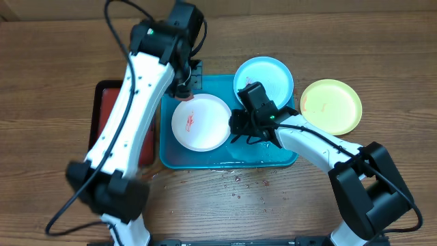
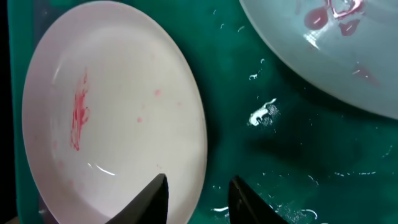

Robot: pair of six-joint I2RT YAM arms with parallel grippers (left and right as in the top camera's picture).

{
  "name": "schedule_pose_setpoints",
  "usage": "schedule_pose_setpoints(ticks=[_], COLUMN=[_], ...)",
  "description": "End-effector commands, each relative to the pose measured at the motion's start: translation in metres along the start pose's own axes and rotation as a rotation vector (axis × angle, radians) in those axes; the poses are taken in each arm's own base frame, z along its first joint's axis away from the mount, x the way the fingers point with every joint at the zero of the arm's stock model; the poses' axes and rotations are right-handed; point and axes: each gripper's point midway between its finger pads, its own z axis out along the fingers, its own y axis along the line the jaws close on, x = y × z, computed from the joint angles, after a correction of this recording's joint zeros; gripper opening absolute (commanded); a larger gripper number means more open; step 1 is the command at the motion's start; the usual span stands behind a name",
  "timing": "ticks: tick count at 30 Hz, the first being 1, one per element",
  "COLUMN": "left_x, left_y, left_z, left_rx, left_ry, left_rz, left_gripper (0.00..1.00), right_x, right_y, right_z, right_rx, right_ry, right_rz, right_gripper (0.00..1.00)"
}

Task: Clean dirty plates on tray and stack at the side
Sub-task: 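Lower the sponge in the left gripper onto the white plate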

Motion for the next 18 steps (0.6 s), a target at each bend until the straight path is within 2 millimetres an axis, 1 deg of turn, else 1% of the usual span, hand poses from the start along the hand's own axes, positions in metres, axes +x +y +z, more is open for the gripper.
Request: schedule_pose_setpoints(ticks=[1,2,4,6,7,10,13,18], left_x=[0.015,0.019,0.025,0.028,0.027,0.021,0.014,0.015], left_y=[0.006,0.003,-0.004,-0.008,-0.008,-0.012,-0.016,-0.017], left_z=[0.005,0.008,0.019,0.031,0.038,0.055,0.072,0.093], left_rx=[-0.005,0.019,0.066,0.084,0.083,0.083,0.087,0.084], left_ry=[0.002,0.007,0.019,0.025,0.024,0.006,-0.013,-0.012], left_rz=[0.038,0.093,0.218,0.320,0.345,0.346,0.290,0.254], left_gripper=[0.04,0.05,0.04,0.04,0.04,0.04,0.04,0.04], right_x=[-0.018,-0.019,-0.020,-0.020,-0.020,-0.018,-0.016,-0.013], right_y=[0.012,0.012,0.013,0.013,0.012,0.010,0.007,0.005], right_z=[-0.008,-0.008,-0.007,-0.005,-0.003,0.005,0.009,0.011], right_rx=[-0.032,-0.033,-0.036,-0.038,-0.037,-0.032,-0.026,-0.017], right_ry=[-0.052,-0.055,-0.060,-0.062,-0.061,-0.053,-0.043,-0.031], right_rz=[-0.019,-0.023,-0.024,-0.024,-0.023,-0.016,-0.007,0.021], right_gripper=[0.33,0.33,0.30,0.28,0.28,0.28,0.28,0.28])
